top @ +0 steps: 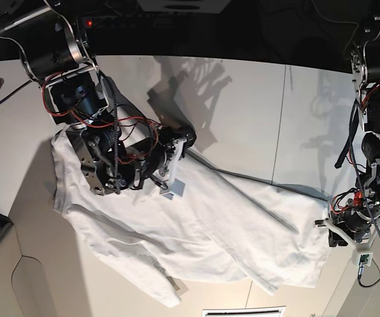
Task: Layout the t-shirt on the table in an organized manner, then fold the t-shirt properly
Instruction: 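Reach the right gripper across the shirt and grasp another fold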
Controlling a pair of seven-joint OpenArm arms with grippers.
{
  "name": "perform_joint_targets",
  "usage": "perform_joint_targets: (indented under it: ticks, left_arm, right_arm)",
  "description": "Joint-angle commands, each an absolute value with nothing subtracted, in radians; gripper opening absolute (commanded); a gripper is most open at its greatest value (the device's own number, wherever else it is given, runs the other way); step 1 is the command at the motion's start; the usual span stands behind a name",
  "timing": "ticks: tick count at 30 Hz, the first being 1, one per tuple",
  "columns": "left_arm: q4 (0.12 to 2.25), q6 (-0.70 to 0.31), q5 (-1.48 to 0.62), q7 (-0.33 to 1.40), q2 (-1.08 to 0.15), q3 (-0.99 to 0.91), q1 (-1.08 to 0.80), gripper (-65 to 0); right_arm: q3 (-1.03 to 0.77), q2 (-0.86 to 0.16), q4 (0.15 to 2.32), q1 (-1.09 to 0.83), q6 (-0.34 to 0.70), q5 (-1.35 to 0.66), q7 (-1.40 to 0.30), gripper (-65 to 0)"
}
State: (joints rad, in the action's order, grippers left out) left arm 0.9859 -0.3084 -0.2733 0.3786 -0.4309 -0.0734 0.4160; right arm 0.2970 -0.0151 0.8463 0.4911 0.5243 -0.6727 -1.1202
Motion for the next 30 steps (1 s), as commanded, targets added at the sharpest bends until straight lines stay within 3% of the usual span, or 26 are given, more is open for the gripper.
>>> perform_joint_targets:
  ticks: [1,7,12,20,24,30]
  left_arm:
    - [1.0,-0.327,-0.282,0.356,-0.455,-0.079,0.448,-45.0]
    - [1.0,-0.326,-0.282,0.357,-0.494,-0.079,0.445,-45.0]
    - [1.0,-0.326,-0.282,0.357,-0.495,-0.079,0.445,-45.0]
    - [1.0,-0.326,-0.3,0.36,-0.488,-0.079,0.437,-45.0]
    - [0.999,-0.326,-0.3,0.359,-0.475,-0.079,0.43,-45.0]
    - [0.999,-0.326,-0.3,0.357,-0.466,-0.079,0.429,-45.0]
  right_arm:
    - [0.296,-0.027,0.862,0.517,0.538,-0.72,-1.148,-65.0]
    - [0.296,-0.094,0.868,0.517,0.602,-1.027,-1.296,-65.0]
    - [0.283,-0.093,0.947,0.518,0.623,-1.076,-1.205,-65.0]
    - [0.273,0.052,1.024,0.518,0.584,-0.468,-0.554,-65.0]
    - [0.325,0.115,1.002,0.518,0.527,-0.281,-0.485,-65.0]
    - [0.45,0.136,0.86,0.518,0.328,-0.11,-0.467,-65.0]
